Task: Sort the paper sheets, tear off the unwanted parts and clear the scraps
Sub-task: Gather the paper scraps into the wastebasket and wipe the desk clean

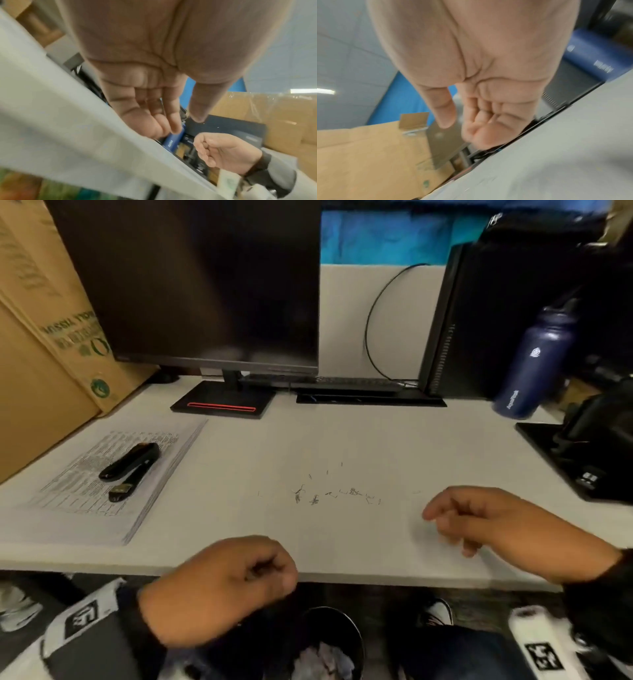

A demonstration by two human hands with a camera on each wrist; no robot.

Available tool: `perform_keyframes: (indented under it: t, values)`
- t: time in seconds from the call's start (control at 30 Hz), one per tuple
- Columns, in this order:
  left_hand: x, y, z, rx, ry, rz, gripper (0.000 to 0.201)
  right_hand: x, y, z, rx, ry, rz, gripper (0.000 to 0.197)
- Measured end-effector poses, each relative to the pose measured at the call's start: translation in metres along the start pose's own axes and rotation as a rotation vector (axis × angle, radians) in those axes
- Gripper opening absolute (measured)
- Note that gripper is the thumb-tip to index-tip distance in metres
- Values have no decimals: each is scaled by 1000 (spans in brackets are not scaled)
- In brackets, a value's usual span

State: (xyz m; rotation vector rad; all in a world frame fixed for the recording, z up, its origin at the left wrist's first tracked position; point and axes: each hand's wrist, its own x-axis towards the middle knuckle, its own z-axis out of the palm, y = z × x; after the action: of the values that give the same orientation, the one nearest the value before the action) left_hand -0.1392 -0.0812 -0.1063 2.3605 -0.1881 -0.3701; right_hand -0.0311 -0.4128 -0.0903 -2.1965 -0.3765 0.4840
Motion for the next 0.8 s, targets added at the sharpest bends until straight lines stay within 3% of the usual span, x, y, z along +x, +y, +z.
perform_keyframes:
  t: [0.03,0.1,0.13,0.2,0.27,0.37,0.47,0.53,0.6,0.73,0.8]
  values:
    - [7,-6,-15,87,93,-3,15,10,5,-13,-57,94,47,22]
    - [26,-17,-38,328,184,-32,39,29,12,-32,-273,134,210,55]
    - [38,-25,-47,431,166,-79,53,36,13,-36,-364,116,301,68]
    - [63,-36,-59,539,66,-220,72,48,12,-33,-517,44,393,73]
    - [85,-43,-63,560,23,-310,73,58,10,-21,-595,-15,400,77]
    - [101,-38,-47,621,-31,-396,88,72,5,11,-625,-72,378,103]
    - [104,-19,-24,666,-127,-270,90,76,-13,44,-631,-141,240,118]
    - [102,-7,-15,643,-175,-150,94,75,-26,58,-616,-209,163,118]
    - [107,-3,-20,592,-176,-109,92,74,-34,59,-559,-225,120,101]
    - [132,-18,-52,624,13,-185,64,76,-43,36,-497,-168,149,80]
    - [149,-34,-65,658,109,-288,63,80,-46,28,-526,-159,167,75]
